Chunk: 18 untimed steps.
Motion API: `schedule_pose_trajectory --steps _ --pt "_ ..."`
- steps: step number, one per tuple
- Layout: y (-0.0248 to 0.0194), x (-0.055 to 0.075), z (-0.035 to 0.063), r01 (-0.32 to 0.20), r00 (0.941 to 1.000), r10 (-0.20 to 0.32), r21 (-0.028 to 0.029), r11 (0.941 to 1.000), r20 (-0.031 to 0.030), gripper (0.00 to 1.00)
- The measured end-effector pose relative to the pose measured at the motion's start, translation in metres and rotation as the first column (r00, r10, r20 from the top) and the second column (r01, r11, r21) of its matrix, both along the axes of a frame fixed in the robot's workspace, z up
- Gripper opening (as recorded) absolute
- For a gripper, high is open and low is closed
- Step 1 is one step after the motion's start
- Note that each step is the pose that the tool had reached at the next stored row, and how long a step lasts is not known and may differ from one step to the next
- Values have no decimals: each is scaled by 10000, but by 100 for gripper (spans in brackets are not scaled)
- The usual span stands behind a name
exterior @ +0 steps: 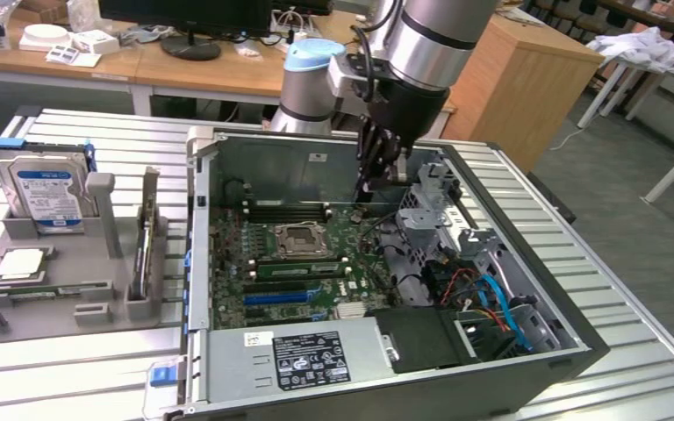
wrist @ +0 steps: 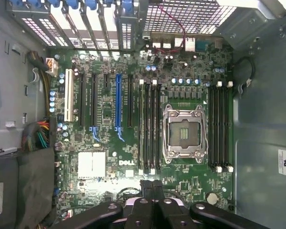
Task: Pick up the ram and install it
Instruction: 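Press down the ram until it locks into place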
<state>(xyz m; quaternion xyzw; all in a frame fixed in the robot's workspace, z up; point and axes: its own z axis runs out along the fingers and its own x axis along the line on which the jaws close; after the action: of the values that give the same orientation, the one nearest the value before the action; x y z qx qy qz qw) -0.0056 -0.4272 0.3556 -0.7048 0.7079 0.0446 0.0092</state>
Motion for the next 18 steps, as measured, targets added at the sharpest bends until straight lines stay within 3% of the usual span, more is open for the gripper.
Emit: schedule_pose_trajectory --steps 18 --pt "0 0 -284 0 10000 0 0 10000 0 11"
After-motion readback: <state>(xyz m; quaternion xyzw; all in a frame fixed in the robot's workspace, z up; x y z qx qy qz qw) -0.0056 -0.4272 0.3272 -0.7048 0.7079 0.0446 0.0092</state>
